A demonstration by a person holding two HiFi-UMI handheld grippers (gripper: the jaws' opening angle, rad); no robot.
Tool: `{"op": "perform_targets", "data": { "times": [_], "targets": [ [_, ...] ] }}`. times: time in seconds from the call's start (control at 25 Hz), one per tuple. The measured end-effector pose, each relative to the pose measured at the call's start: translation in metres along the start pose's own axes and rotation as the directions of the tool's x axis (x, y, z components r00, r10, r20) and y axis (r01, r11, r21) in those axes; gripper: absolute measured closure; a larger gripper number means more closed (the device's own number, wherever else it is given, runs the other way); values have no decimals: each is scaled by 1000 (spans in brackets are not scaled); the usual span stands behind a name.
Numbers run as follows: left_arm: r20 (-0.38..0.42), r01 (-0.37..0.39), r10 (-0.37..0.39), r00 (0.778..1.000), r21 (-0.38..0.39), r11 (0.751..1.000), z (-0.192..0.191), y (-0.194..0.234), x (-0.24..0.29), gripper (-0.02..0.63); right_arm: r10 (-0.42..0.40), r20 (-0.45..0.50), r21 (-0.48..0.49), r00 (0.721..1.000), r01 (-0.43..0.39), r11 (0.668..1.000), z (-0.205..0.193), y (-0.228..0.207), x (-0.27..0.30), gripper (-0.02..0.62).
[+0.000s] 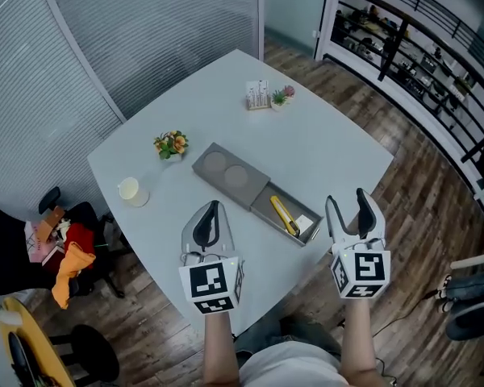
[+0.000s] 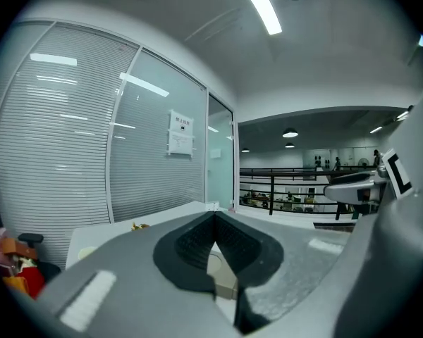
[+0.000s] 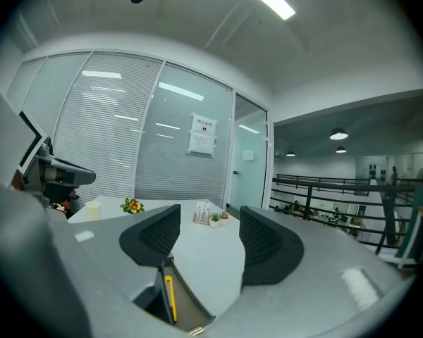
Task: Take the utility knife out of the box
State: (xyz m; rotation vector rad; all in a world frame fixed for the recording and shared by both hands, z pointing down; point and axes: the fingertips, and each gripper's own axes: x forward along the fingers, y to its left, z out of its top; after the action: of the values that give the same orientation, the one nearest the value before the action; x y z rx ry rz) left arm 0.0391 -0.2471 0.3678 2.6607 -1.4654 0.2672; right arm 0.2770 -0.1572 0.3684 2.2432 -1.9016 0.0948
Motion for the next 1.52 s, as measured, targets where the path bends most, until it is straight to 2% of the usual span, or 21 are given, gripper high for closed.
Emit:
{"op": "perform_targets", "data": {
  "times": [0.32,0.64,1.12,1.52],
  "targets": [
    [-60,-10,10,998,12,1000,-22,6,16,606,54,-66,14,996,-53,998,-19,15,27,322],
    [-135,-63,64,989,12,998,-48,10,28,606,141,-145,16,979,-140,990,-47,21,54,324],
    [-214,-144,142,966,7,990,-76,19,36,606,275,-265,11,924,-283,959,-89,46,90,324],
    [-277,-168,158,948,-12,986,-104,17,41,606,357,-380,26,853,-376,926,-140,70,93,355]
  ]
}}
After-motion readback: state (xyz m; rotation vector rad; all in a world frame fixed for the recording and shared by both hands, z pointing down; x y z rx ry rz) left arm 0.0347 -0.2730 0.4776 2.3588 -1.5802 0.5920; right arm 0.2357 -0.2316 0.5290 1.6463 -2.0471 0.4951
